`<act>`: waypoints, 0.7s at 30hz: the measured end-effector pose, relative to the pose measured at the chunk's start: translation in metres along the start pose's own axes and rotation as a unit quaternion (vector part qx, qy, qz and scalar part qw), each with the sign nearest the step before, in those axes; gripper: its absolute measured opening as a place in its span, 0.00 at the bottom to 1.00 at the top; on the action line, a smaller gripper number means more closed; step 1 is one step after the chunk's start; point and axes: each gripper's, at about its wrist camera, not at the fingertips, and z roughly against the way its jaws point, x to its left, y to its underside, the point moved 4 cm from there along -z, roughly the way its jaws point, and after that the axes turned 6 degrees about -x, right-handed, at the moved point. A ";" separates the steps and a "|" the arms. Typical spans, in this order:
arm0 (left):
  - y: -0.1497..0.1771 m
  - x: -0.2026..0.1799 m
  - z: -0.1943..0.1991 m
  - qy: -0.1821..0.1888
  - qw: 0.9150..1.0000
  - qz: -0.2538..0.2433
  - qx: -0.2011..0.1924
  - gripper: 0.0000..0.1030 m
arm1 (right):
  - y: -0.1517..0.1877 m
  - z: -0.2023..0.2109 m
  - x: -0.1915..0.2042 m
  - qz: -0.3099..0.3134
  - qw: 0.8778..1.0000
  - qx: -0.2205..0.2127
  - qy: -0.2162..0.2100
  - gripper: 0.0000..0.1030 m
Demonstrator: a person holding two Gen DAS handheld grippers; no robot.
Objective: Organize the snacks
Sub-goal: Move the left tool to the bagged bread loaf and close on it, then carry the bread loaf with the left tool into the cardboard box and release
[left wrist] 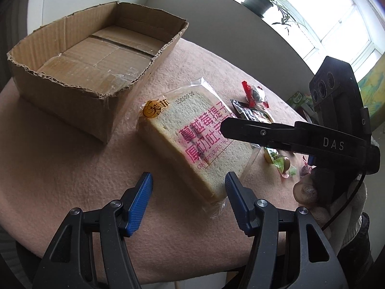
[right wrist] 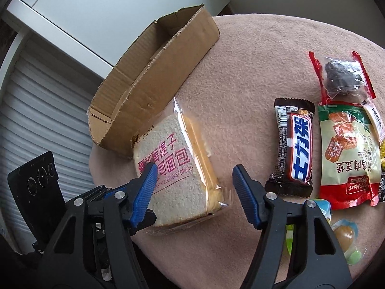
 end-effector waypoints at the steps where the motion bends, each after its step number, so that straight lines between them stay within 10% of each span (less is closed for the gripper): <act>1: -0.001 0.001 -0.001 0.002 1.000 0.003 0.001 0.59 | 0.001 -0.002 -0.001 -0.002 1.000 0.006 -0.003 0.66; 21: -0.008 -0.013 -0.006 0.034 0.999 -0.023 0.010 0.59 | 0.016 0.002 0.011 -0.009 1.000 0.016 -0.014 0.55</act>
